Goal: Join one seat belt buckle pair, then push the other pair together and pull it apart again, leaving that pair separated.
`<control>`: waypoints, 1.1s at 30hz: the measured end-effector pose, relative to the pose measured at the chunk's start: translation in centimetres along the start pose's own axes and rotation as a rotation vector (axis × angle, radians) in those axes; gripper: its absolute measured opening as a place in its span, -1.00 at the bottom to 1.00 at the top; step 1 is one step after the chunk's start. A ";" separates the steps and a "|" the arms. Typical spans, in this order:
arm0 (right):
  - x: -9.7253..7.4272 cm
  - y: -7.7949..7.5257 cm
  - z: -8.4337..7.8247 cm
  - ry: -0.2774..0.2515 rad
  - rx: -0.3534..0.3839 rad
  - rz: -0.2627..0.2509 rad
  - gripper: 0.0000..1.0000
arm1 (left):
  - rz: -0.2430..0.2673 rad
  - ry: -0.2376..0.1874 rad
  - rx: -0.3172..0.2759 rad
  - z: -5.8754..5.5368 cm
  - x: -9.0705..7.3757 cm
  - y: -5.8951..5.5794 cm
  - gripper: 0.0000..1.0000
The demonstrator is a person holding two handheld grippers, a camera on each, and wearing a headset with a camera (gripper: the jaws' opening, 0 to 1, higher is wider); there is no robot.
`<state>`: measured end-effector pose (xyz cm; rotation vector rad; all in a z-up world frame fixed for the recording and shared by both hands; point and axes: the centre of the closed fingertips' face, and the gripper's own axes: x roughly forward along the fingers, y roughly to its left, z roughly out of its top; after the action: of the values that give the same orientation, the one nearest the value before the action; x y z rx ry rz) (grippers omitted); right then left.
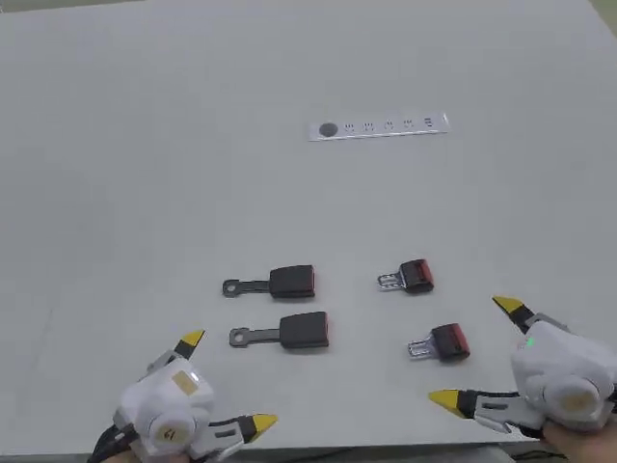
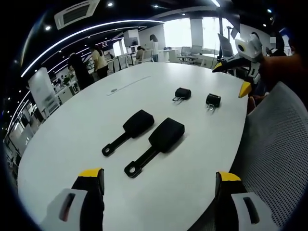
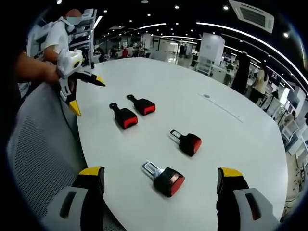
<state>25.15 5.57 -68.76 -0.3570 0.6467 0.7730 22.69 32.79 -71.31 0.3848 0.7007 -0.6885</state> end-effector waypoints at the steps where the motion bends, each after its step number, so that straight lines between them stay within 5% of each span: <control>1: 0.0 -0.1 -0.2 0.019 0.008 0.000 0.98 | -0.002 0.001 0.003 0.0 0.0 -0.1 0.96; 3: -0.1 -0.4 -0.6 0.048 -0.029 -0.009 0.93 | -0.006 0.005 0.009 0.0 0.0 -0.2 0.96; 22: -1.0 -1.0 -0.3 0.040 -0.036 -0.036 0.98 | -0.033 -0.005 0.003 0.4 -0.4 0.3 0.99; 33: -1.4 -0.8 -0.2 0.043 -0.105 -0.024 0.93 | -0.077 -0.018 0.051 2.1 -0.8 0.4 0.92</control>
<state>24.90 4.25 -67.94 -0.4778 0.6428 0.7800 23.46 32.28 -69.25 0.3990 0.6846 -0.7832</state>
